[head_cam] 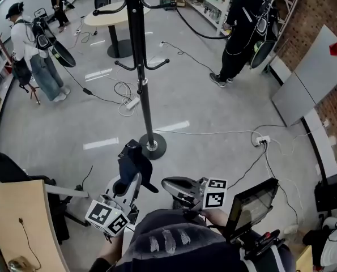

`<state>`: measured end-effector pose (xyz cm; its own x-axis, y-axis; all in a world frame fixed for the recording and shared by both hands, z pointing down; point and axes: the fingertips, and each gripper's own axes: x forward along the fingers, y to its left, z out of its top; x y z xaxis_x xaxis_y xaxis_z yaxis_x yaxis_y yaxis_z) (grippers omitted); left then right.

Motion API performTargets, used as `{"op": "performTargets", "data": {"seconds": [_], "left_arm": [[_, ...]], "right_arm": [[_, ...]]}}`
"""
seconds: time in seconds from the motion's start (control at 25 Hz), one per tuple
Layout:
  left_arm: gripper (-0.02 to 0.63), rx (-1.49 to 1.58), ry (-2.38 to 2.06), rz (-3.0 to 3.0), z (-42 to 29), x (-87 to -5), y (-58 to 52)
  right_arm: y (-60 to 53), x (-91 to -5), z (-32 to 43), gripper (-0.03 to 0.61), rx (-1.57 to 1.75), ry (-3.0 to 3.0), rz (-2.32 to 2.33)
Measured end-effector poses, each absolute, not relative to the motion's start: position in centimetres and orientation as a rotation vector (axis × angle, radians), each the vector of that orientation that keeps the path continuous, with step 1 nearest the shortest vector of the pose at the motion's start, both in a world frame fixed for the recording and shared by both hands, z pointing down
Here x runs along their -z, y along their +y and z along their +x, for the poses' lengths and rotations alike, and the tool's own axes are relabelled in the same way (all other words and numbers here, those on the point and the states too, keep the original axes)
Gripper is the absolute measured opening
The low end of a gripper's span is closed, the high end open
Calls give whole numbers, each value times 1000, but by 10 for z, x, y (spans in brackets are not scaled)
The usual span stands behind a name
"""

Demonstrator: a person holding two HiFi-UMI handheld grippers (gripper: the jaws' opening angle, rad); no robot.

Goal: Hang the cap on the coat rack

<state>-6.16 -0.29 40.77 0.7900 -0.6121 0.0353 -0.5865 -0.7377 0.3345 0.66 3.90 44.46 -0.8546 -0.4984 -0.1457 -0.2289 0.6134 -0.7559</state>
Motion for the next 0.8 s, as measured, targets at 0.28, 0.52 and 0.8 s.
{"op": "performTargets", "data": {"seconds": [0.28, 0.52, 0.8], "left_arm": [[37, 109, -965, 2662, -21, -392, -21], [37, 88, -1001, 2641, -10, -400, -25], [37, 73, -1010, 2641, -5, -397, -43]], "right_arm": [[16, -440, 53, 3, 1105, 2500, -546], [14, -454, 66, 3, 1146, 2512, -517], [-1, -454, 69, 3, 1175, 2511, -505]]}}
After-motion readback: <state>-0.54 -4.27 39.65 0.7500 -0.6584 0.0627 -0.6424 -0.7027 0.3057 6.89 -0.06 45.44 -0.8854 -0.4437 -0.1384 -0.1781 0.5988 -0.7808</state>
